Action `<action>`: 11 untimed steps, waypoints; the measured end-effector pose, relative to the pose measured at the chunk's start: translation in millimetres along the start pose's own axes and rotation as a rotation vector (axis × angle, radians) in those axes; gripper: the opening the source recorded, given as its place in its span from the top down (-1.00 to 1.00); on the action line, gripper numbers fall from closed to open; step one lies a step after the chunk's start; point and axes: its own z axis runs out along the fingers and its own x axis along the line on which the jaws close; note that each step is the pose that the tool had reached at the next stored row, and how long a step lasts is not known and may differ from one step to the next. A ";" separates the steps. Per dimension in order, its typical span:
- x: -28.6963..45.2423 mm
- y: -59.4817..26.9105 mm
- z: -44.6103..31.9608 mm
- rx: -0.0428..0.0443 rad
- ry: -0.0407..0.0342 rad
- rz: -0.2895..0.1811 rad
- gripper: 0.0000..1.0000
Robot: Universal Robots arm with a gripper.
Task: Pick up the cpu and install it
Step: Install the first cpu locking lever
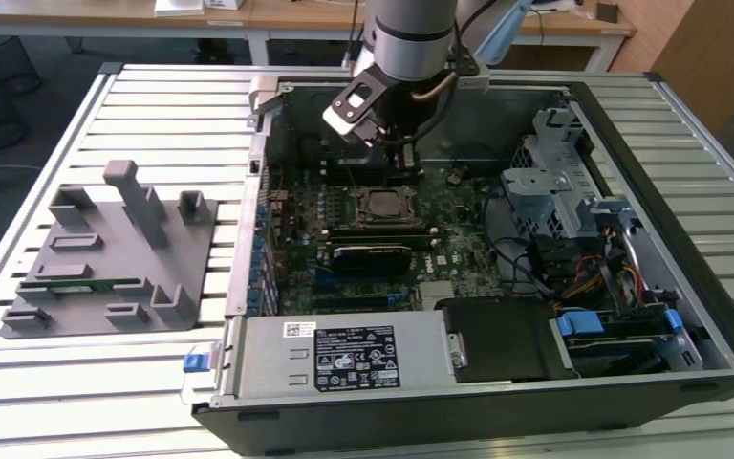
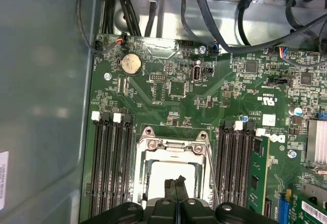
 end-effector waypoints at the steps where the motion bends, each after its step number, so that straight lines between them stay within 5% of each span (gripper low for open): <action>1: 0.0 0.0 -1.1 -0.0001 0.0001 0.000 0.79; 11: 0.1 0.2 -16.2 0.0000 0.0000 0.000 0.79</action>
